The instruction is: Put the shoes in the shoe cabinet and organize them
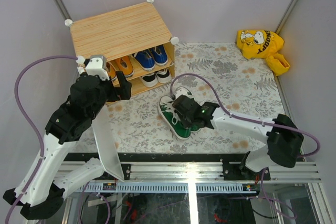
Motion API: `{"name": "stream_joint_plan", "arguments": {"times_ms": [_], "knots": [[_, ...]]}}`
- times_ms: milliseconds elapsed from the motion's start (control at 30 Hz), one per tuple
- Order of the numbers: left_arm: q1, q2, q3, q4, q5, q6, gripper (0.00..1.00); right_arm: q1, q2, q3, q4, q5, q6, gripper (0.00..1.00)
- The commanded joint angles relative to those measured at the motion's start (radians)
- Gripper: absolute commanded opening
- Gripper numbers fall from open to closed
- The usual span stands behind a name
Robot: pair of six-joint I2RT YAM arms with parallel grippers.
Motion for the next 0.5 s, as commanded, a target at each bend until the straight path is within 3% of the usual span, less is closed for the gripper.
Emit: {"name": "stream_joint_plan", "arguments": {"times_ms": [0, 200, 467], "knots": [[-0.006, 0.007, 0.079, 0.001, 0.01, 0.022, 1.0, 0.04, -0.1, 0.158, 0.036, -0.176, -0.121, 0.0], [-0.006, 0.006, 0.115, -0.019, 0.012, 0.014, 1.0, 0.08, -0.011, 0.248, 0.132, -0.303, -0.168, 0.0], [-0.006, -0.008, 0.128, -0.048, 0.011, 0.002, 1.0, 0.081, 0.181, 0.42, 0.313, -0.303, -0.239, 0.0]]}}
